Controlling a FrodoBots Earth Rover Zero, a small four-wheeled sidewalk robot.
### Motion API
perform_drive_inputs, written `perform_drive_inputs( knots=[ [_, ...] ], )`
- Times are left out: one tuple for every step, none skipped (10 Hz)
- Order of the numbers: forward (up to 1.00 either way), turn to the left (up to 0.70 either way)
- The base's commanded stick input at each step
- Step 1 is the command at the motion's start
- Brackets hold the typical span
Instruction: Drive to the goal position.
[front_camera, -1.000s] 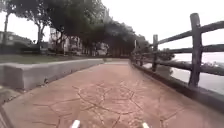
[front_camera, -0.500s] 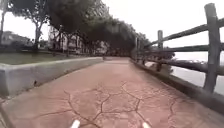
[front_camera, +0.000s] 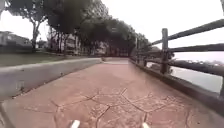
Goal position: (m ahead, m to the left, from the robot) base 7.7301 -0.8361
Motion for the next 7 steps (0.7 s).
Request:
perform_drive_inputs(
  knots=[
    [0.70, 0.05],
    [0.70, 0.08],
    [0.70, 0.17],
    [0.70, 0.33],
    [0.70, 0.31],
    [0.70, 0.00],
    [0.70, 0.00]
  ],
)
